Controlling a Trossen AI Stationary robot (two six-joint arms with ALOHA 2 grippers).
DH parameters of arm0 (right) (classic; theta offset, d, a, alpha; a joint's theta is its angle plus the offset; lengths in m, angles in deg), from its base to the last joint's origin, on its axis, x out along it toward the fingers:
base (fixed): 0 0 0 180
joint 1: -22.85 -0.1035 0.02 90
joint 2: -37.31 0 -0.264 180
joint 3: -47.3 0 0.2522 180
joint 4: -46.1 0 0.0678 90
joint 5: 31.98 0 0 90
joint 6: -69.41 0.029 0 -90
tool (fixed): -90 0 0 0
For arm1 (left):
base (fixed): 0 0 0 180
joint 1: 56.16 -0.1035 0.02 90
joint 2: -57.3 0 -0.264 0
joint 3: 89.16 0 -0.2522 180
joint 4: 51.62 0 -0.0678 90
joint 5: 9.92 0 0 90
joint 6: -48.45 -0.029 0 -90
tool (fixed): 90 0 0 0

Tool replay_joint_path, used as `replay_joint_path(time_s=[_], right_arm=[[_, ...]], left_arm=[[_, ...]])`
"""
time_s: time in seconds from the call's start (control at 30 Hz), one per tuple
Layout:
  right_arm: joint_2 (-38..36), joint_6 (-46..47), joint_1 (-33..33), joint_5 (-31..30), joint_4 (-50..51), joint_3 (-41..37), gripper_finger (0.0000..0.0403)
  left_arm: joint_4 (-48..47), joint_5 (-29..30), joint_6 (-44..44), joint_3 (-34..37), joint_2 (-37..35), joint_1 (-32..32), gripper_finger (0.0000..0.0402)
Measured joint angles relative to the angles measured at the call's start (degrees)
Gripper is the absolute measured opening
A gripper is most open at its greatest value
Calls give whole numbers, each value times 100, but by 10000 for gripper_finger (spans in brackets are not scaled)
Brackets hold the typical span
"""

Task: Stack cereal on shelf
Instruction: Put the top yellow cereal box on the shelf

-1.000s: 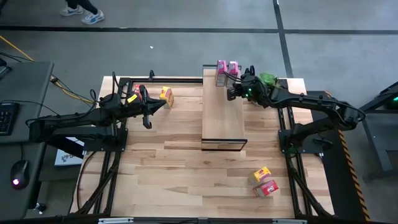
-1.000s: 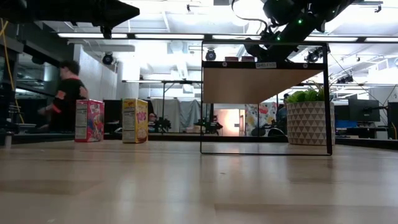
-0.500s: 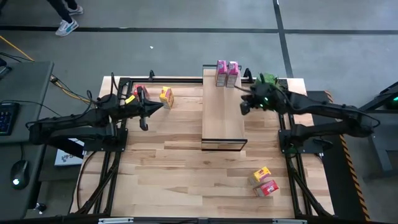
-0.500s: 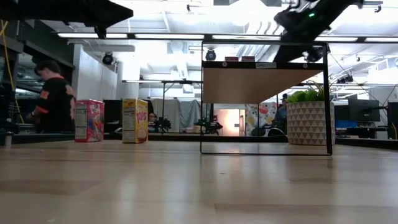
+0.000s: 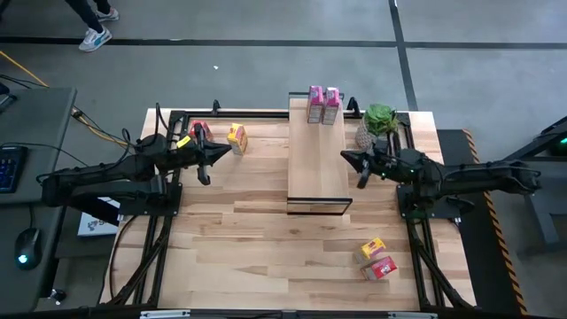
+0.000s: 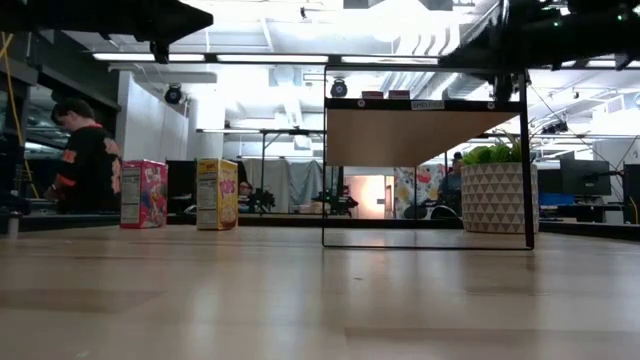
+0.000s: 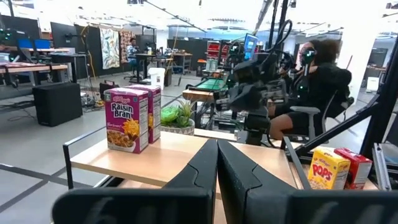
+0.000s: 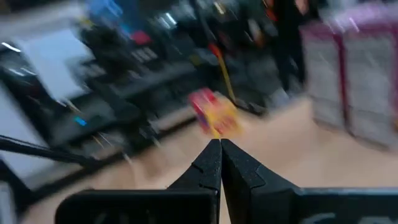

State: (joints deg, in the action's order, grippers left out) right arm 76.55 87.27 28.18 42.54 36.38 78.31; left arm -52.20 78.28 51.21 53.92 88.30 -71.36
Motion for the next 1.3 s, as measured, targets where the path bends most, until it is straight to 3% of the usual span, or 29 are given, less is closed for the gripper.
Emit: replay_joint_path(time_s=[0.1, 0.23, 0.47, 0.9, 1.0, 1.13, 1.3], right_arm=[[84, -344, -26, 256, -980, -238, 0], [191, -627, -25, 471, -1282, -308, 0], [354, -640, -21, 8, -1277, -312, 18], [354, -812, -20, -77, -1452, -312, 267], [354, -899, -20, -75, -1451, -312, 290], [354, -896, -20, -66, -1450, -312, 295], [354, -892, -20, -60, -1450, -312, 296]], left_arm=[[-1, 61, -50, 0, 0, -1, 3], [-3, 103, -90, 0, 0, 0, 3], [9, 145, -192, 0, 66, -2, 3], [169, 1307, -306, 0, 560, 0, 12], [169, 1873, -344, 0, 769, -4, 41], [137, 2603, -489, -35, 1215, -143, 111], [-365, 2642, -275, -524, 1989, -675, 209]])
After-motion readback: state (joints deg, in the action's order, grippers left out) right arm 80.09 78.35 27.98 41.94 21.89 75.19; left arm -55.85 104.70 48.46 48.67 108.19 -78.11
